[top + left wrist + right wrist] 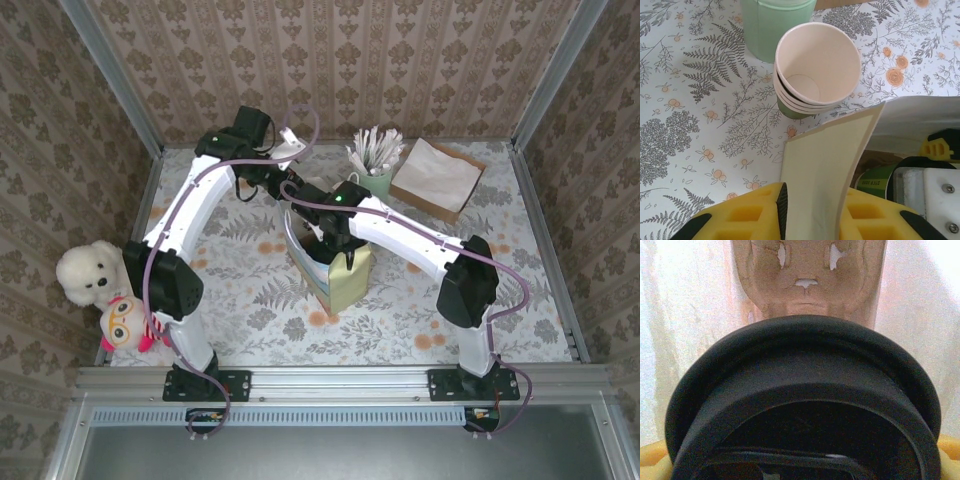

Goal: Pack the takeout coffee

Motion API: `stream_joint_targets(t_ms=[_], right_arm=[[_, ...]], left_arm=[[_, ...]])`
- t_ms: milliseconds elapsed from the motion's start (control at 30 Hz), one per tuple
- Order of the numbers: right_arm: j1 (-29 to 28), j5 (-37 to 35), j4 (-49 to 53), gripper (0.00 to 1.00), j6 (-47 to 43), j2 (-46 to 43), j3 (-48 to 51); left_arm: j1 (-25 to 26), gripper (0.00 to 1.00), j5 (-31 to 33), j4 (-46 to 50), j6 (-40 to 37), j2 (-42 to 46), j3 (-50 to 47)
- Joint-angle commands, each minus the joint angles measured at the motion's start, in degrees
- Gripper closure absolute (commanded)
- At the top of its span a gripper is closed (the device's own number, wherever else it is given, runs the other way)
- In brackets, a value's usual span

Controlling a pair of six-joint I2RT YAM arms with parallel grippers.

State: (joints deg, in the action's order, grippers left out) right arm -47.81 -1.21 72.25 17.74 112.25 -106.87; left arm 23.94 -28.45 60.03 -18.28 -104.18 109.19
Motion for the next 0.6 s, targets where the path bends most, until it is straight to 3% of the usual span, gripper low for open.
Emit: stream_joint_targets(t_ms=[0, 100, 200, 567], right_arm=[[0.39, 0.76, 0.38, 0.33, -0.37, 1.48, 0.17], [1.24, 1.84, 1.33, 0.32, 0.21, 2.61, -1.09], [1.61, 4.21, 2.78, 0.32, 0.21, 3.40, -3.17], [1.68, 9.30, 4.88, 0.32, 0.38, 2.13, -11.63]], left_arm=[[-0.30, 0.77, -2.96, 0.44, -1.31, 2.71, 1.12], [-0.30, 0.92, -3.16, 0.62, -1.40, 2.41, 1.38], [-0.22, 1.00, -3.42, 0.79, -1.58, 2.20, 1.68], [0.03, 1.00, -5.06, -0.82, -1.32, 1.87, 0.34]])
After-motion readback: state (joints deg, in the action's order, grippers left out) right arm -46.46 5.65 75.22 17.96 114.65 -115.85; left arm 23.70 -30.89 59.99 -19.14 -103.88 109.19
